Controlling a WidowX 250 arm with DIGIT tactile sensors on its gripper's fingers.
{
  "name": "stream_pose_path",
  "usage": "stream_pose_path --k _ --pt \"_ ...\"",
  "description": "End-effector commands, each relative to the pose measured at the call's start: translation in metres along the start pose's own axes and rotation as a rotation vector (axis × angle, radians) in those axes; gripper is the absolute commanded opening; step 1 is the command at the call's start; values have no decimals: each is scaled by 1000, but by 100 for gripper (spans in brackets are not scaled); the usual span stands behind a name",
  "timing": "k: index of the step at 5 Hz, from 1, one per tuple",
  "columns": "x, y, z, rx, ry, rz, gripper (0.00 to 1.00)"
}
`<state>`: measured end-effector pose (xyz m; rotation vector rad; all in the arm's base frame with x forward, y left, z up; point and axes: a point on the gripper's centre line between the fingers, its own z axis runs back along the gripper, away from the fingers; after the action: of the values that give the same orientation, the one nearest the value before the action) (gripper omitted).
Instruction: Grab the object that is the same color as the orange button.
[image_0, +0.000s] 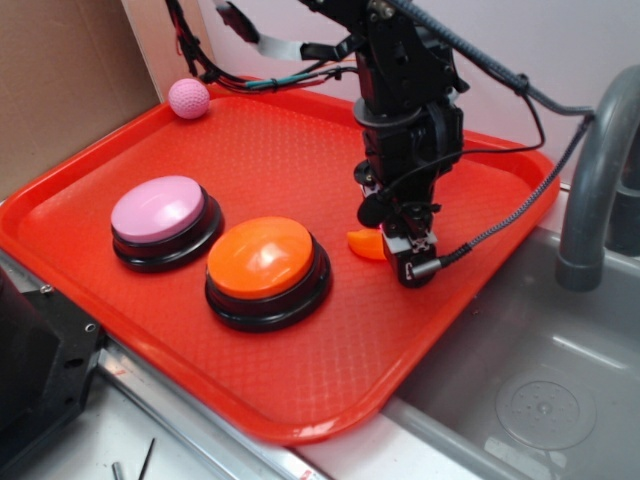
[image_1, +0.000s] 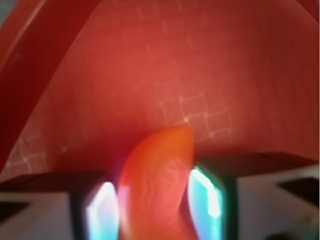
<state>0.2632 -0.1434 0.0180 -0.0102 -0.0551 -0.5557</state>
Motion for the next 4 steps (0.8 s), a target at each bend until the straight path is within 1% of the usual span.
stream_pose_path --k 1,2,3,4 --pt "-2 -1 5 1 -11 21 0" --pt "1 8 15 20 2 51 0" --pt "5 20 49 18 -19 116 0" --pt "7 37 97 9 -29 216 0"
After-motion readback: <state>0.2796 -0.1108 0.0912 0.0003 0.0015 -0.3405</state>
